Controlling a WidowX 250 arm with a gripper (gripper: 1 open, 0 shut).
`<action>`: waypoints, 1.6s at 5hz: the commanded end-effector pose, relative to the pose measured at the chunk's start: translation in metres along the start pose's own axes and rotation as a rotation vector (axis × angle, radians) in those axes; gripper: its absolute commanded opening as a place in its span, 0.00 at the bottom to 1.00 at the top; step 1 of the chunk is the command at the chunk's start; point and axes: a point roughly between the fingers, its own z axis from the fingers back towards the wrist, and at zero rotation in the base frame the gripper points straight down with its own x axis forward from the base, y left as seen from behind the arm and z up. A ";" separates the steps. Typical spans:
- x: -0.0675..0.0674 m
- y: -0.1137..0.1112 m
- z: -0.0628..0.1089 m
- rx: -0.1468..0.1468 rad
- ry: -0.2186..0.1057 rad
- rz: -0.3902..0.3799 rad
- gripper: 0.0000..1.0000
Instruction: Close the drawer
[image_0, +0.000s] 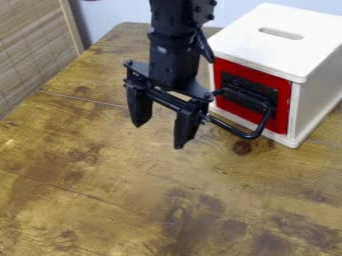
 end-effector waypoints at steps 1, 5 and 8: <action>-0.006 0.016 0.048 0.008 -0.137 -0.013 1.00; -0.003 0.036 0.036 -0.023 -0.223 0.068 1.00; 0.003 0.049 0.035 -0.017 -0.229 0.192 1.00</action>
